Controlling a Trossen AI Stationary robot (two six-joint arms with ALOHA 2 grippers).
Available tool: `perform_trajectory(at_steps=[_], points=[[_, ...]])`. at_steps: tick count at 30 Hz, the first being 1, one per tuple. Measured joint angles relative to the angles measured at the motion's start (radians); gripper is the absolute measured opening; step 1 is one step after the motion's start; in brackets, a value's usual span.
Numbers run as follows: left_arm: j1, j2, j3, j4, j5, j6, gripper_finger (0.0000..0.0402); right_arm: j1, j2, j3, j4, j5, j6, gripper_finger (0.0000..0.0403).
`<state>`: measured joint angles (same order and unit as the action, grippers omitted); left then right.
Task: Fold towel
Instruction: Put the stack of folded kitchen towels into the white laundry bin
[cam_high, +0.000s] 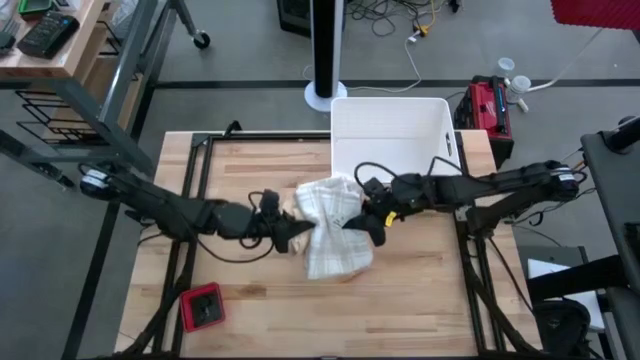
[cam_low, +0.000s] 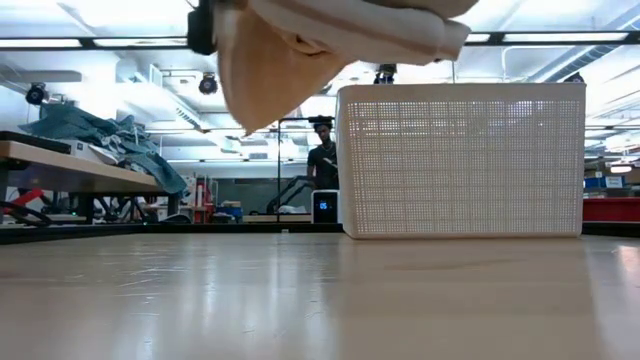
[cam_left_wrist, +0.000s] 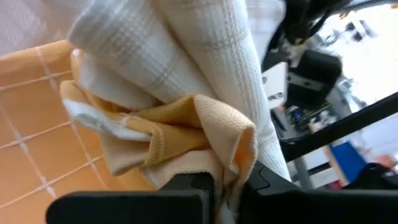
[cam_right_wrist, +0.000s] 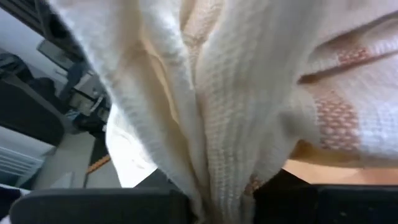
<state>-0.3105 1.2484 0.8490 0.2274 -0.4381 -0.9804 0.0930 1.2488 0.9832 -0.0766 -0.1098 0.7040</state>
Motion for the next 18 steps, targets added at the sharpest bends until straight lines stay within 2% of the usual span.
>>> perform_trajectory(at_steps=[5,12,18], points=[[0.09,0.0,0.106,-0.124,0.083,0.105,0.0009,-0.043,0.0,0.107,-0.139,0.002,-0.063,0.0059],[0.263,0.015,0.315,-0.319,0.217,0.279,0.0009,-0.126,-0.028,0.238,-0.284,0.009,-0.136,0.0059],[0.442,0.117,0.506,-0.371,0.421,0.364,0.0009,-0.237,-0.061,0.351,-0.42,0.007,-0.203,0.0059]])
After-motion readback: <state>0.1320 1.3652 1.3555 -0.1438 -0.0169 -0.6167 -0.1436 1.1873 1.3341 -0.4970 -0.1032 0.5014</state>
